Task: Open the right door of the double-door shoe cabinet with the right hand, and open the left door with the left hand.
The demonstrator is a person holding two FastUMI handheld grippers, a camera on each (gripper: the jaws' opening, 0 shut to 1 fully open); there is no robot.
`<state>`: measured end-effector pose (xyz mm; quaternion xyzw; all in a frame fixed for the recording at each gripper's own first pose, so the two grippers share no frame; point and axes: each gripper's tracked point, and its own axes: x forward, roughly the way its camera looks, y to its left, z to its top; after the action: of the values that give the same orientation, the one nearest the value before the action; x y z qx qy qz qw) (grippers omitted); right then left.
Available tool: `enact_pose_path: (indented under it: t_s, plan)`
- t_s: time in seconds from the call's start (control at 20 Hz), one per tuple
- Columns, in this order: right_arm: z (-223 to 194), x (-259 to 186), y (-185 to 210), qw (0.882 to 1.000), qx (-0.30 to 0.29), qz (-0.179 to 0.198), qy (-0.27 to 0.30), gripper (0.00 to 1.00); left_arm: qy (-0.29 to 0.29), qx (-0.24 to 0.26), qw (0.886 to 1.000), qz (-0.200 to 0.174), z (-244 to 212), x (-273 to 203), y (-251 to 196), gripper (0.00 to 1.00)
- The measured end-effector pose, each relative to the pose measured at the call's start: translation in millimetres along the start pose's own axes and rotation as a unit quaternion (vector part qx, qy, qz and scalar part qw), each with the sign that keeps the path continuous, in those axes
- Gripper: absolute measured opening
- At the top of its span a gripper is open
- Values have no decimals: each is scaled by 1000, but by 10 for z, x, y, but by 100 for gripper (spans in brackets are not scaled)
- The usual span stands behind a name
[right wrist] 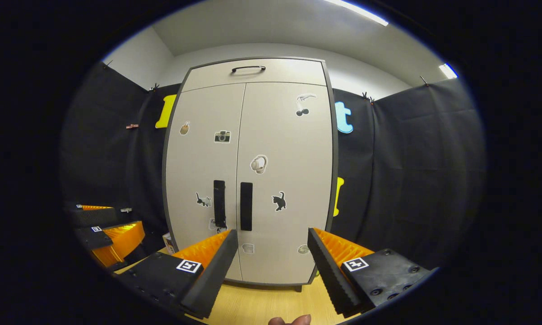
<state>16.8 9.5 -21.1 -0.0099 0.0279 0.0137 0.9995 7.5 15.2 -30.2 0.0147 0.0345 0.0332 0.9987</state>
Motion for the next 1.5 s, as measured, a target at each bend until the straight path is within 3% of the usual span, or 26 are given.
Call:
enact_pose_path:
  t_s: [0.35, 0.6, 0.8, 1.15, 1.5]
  plan:
    - [-26, 132, 146, 1000, 17, 21, 10, 98, -9, 9, 1000, -12, 20, 83, -26, 95]
    - [-101, 505, 174, 999, 29, 4, 13, 98, -17, 10, 1000, -17, 23, 157, 90, 95]
    - [-152, 882, 385, 999, 23, 28, 21, 99, -16, 5, 1000, -17, 2, 144, 196, 95]
    - [-128, 1558, 513, 999, 39, -3, 15, 98, -11, -14, 999, -35, -172, 118, 243, 95]
    - [-358, 2029, 614, 999, 36, -20, 27, 96, -3, -22, 999, -37, -327, 118, 397, 95]
